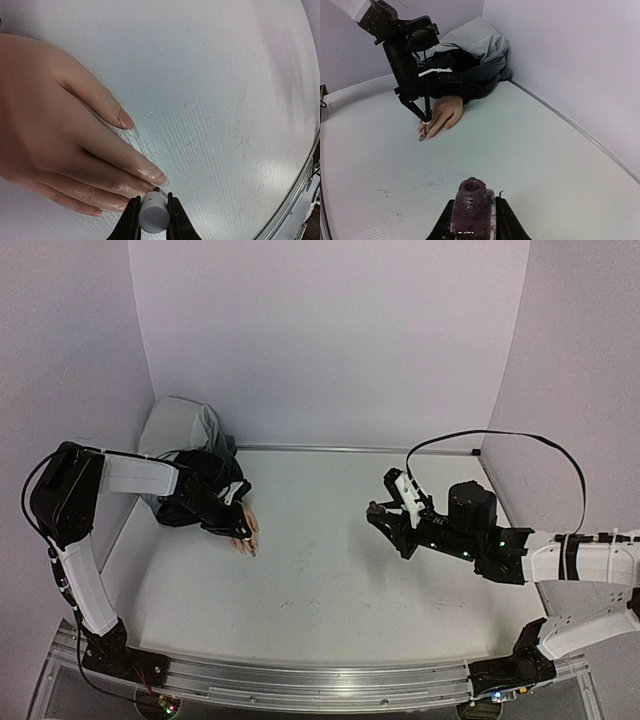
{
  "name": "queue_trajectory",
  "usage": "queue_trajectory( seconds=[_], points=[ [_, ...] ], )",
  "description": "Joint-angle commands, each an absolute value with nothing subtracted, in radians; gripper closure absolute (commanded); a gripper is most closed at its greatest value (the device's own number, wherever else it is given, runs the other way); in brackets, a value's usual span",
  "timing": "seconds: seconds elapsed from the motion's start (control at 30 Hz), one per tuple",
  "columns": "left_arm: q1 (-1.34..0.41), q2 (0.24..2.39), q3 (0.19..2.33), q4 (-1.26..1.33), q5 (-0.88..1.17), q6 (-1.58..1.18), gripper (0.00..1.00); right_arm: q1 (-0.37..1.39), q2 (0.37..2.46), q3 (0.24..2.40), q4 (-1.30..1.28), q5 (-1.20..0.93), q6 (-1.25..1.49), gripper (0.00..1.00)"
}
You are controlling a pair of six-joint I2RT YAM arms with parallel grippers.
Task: Paint the nails
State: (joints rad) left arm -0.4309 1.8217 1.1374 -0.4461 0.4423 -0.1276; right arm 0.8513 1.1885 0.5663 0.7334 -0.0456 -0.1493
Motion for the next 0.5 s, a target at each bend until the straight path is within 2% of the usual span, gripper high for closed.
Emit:
queue_trajectory(
  seconds=[0.0, 0.47],
  points=[
    [-0.425, 1.828, 1.164, -0.449, 0.455, -0.111, 1.00, 0.848, 1.181, 0.572, 0.805, -0.055, -0.152, 1.00],
    [-0.425, 1.795, 1.145, -0.433, 0.490, -0.100, 1.00, 0.848, 1.186, 0.572, 0.805, -0.057, -0.152, 1.00]
  ],
)
